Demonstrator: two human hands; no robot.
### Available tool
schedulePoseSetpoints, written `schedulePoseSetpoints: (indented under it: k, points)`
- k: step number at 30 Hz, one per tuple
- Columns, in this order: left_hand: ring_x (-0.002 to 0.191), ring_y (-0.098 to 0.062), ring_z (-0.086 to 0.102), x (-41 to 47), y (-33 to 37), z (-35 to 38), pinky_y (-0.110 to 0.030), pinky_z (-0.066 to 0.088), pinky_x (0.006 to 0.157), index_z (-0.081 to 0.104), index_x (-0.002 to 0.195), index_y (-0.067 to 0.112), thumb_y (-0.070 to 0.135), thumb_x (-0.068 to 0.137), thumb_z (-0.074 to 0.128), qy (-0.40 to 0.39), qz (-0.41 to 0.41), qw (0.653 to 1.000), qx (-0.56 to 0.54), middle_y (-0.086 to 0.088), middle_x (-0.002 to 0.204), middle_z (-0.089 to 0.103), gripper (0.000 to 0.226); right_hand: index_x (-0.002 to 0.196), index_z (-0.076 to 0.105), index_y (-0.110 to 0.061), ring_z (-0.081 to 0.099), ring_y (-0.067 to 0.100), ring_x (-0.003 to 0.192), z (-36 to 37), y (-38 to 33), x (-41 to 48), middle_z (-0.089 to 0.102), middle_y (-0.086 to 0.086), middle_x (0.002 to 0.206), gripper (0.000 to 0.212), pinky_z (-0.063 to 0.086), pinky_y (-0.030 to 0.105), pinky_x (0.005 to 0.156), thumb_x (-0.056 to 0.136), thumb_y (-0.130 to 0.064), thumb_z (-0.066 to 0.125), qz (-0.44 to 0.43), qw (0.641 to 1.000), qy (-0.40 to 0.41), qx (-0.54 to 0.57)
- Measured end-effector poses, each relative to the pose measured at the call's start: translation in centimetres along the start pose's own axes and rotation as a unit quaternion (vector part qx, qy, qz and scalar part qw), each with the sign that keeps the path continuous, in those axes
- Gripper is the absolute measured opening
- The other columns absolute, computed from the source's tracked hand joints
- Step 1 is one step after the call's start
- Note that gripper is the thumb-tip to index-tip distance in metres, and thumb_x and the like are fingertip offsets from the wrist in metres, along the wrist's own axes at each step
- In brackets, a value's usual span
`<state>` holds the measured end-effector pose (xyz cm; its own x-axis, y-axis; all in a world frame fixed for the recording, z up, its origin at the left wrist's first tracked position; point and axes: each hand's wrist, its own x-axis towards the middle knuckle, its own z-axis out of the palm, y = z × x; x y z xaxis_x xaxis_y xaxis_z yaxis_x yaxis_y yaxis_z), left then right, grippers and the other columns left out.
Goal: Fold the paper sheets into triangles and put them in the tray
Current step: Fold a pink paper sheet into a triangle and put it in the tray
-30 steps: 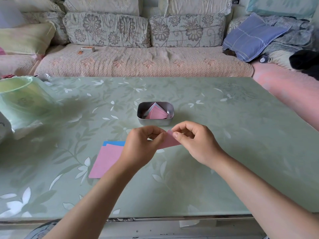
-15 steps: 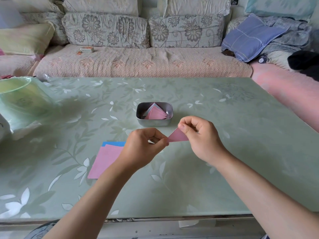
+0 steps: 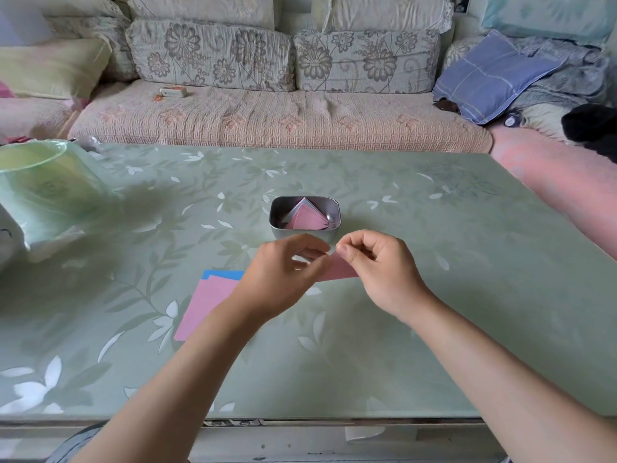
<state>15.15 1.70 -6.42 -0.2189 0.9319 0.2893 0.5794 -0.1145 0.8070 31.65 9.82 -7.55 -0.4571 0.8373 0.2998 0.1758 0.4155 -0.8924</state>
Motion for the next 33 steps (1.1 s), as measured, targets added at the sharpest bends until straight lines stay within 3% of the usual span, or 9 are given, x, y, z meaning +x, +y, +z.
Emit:
schedulePoseSetpoints:
  k: [4, 8, 12, 15, 18, 22, 24, 28, 33]
  points:
    - [0.065, 0.005, 0.062, 0.5, -0.4, 0.2, -0.006, 0.042, 0.060, 0.071, 0.075, 0.029, 0.031, 0.087, 0.073, 0.022, 0.007, 1.000, 0.020, 0.025, 0.065, 0.066, 0.013, 0.081, 0.075, -0.026, 0.066, -0.001, 0.072, 0.8, -0.4, 0.2, 0.074, -0.014, 0.078, 0.015, 0.048, 0.012, 0.070, 0.093, -0.019, 0.070, 0.002, 1.000, 0.012, 0.006]
    - [0.066, 0.001, 0.062, 1.2, -1.1, -0.8, -0.013, 0.045, 0.063, 0.073, 0.075, 0.022, 0.024, 0.087, 0.073, 0.058, -0.002, 0.998, -0.034, 0.017, 0.069, 0.069, 0.012, 0.079, 0.076, -0.030, 0.062, -0.004, 0.064, 1.1, -0.5, 0.4, 0.073, -0.015, 0.072, 0.014, 0.046, 0.010, 0.065, 0.091, -0.023, 0.073, 0.011, 1.000, 0.011, 0.011]
    - [0.066, 0.003, 0.063, 1.7, -1.5, -1.9, -0.008, 0.044, 0.062, 0.075, 0.077, 0.022, 0.022, 0.086, 0.073, 0.057, -0.002, 0.998, -0.010, 0.017, 0.071, 0.071, 0.009, 0.075, 0.075, -0.033, 0.054, 0.007, 0.057, 1.3, 0.0, 0.6, 0.069, 0.000, 0.066, 0.017, 0.041, 0.016, 0.056, 0.089, -0.023, 0.075, 0.015, 0.999, 0.028, -0.017]
    - [0.066, 0.001, 0.061, 2.3, -2.0, -3.1, -0.007, 0.043, 0.061, 0.075, 0.077, 0.020, 0.023, 0.085, 0.073, 0.087, -0.012, 0.996, -0.002, 0.015, 0.071, 0.071, 0.009, 0.071, 0.075, -0.031, 0.049, 0.003, 0.051, 1.3, 0.7, 0.6, 0.063, -0.009, 0.056, 0.019, 0.037, 0.013, 0.051, 0.087, -0.021, 0.076, 0.034, 0.998, 0.022, -0.041]
    - [0.069, -0.007, 0.062, 2.7, -2.9, -4.1, -0.018, 0.049, 0.064, 0.073, 0.081, 0.019, 0.028, 0.088, 0.070, 0.076, -0.029, 0.996, 0.041, 0.008, 0.074, 0.071, 0.011, 0.069, 0.073, -0.029, 0.048, 0.000, 0.048, 1.4, 1.2, 0.8, 0.059, -0.019, 0.053, 0.021, 0.035, 0.012, 0.051, 0.088, -0.019, 0.075, 0.051, 0.994, 0.020, -0.091]
    - [0.069, -0.005, 0.061, 2.9, -3.5, -4.3, -0.026, 0.052, 0.068, 0.072, 0.084, 0.021, 0.032, 0.089, 0.068, 0.042, -0.005, 0.997, 0.065, 0.010, 0.075, 0.069, 0.013, 0.092, 0.070, -0.035, 0.056, 0.002, 0.063, 2.2, -0.1, 2.0, 0.066, -0.017, 0.076, 0.009, 0.043, 0.013, 0.061, 0.088, -0.027, 0.073, 0.015, 0.995, 0.043, -0.086]
    - [0.068, -0.005, 0.061, 3.2, -3.6, -4.2, -0.027, 0.052, 0.068, 0.071, 0.082, 0.022, 0.033, 0.089, 0.069, 0.040, 0.006, 0.998, 0.056, 0.011, 0.074, 0.068, 0.013, 0.104, 0.070, -0.037, 0.058, 0.005, 0.072, 3.0, -1.1, 3.0, 0.066, -0.014, 0.091, 0.024, 0.045, 0.012, 0.069, 0.084, -0.027, 0.079, -0.012, 0.995, 0.012, -0.097]
    - [0.069, -0.005, 0.062, 3.7, -3.9, -4.3, -0.025, 0.051, 0.068, 0.071, 0.082, 0.023, 0.031, 0.088, 0.071, 0.070, 0.011, 0.996, 0.048, 0.010, 0.073, 0.069, 0.010, 0.084, 0.076, -0.029, 0.045, 0.002, 0.056, 4.1, -2.5, 5.5, 0.064, -0.015, 0.066, 0.008, 0.036, 0.014, 0.055, 0.081, -0.033, 0.083, -0.023, 0.987, -0.057, -0.147]
    - [0.073, -0.014, 0.063, 4.2, -5.3, -5.6, -0.032, 0.053, 0.069, 0.069, 0.080, 0.021, 0.021, 0.088, 0.064, 0.086, -0.037, 0.992, 0.078, 0.007, 0.074, 0.069, 0.010, 0.070, 0.070, -0.035, 0.054, -0.002, 0.057, 2.5, -3.1, 10.2, 0.065, -0.024, 0.063, 0.019, 0.038, 0.009, 0.057, 0.081, -0.023, 0.080, -0.022, 0.969, 0.002, -0.245]
